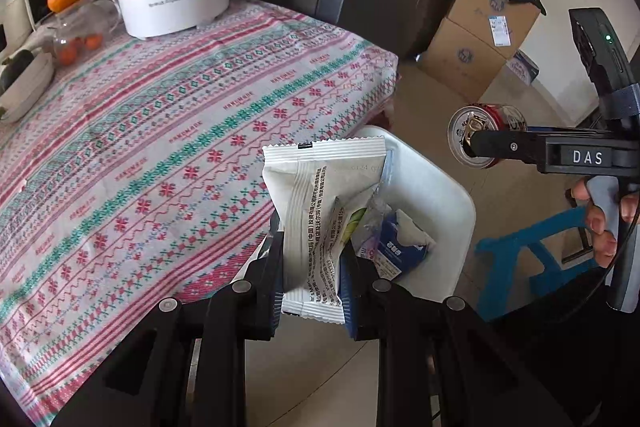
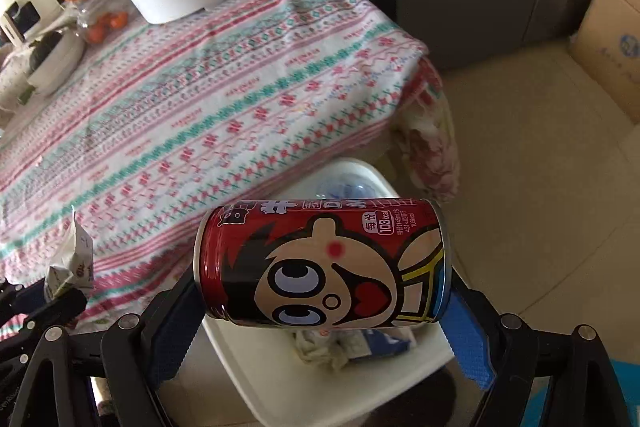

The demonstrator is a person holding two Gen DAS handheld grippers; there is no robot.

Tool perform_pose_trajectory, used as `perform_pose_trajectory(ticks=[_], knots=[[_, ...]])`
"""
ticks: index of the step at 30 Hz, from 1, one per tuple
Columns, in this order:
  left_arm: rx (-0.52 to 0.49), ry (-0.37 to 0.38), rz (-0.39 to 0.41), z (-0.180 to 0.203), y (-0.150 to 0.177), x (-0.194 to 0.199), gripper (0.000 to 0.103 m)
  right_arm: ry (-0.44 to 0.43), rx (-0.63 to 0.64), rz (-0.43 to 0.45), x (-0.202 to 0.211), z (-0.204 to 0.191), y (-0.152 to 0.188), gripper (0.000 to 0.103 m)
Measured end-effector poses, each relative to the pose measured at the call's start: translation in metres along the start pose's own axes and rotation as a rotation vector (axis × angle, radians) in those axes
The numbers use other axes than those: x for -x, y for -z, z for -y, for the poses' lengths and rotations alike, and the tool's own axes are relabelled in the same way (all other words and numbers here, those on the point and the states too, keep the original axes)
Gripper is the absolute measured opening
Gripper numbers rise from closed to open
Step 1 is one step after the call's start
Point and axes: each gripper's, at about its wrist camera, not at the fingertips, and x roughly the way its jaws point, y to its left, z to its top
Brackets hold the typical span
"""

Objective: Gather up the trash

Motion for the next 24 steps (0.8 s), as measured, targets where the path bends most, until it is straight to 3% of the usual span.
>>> perform_pose_trajectory(ticks=[9,12,17,24], knots=[[-0.050,0.000,-0.052,0.023,-0.008,-0.046,0.026,0.023,-0.027,-0.060,-0.004,0.031,0.011,0.089],[-0.079,0.010,-0.038,0.029,-0.011,-0.054,0.032,0.026,-0.045,-0.072,-0.007,0.039,0.011,0.089],[-0.103,-0.017,-0.020,0.033,-0.014,-0.053,0.069,0.033,-0.057,-0.078,-0.008,0.043,0.012,0.089],[-0.044,-0.028,0.015,0.013,-0.017,-0.022,0.082,0.024,-0.053,-0.081,-0.008,0.043,0.010,0.089]])
